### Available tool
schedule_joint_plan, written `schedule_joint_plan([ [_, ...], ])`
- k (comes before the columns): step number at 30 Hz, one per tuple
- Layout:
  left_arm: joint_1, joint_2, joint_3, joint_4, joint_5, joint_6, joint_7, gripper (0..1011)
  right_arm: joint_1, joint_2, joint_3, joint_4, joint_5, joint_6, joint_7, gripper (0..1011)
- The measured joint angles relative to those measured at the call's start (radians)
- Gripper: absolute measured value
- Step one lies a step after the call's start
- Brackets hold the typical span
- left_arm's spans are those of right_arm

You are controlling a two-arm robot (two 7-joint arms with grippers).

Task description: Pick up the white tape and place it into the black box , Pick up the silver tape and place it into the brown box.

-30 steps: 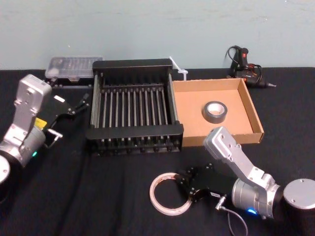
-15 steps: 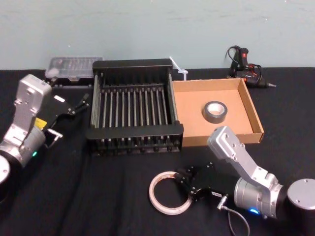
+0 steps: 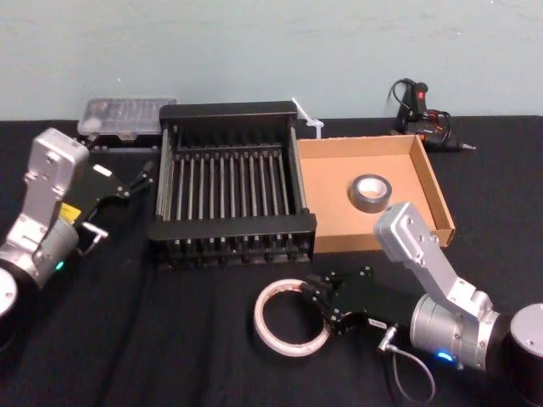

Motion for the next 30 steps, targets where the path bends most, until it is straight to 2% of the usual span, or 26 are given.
schedule_joint_plan([
  [14, 0.0, 0.0, 0.0, 0.0, 0.0, 0.0, 0.0, 1001, -0.018, 0.009, 0.033, -0.058, 0.053, -0.038, -0.024, 93],
  [30, 0.0, 0.0, 0.0, 0.0, 0.0, 0.0, 0.0, 1001, -0.025, -0.005, 0.07, -0.074, 0.116, -0.078, -0.055, 93],
])
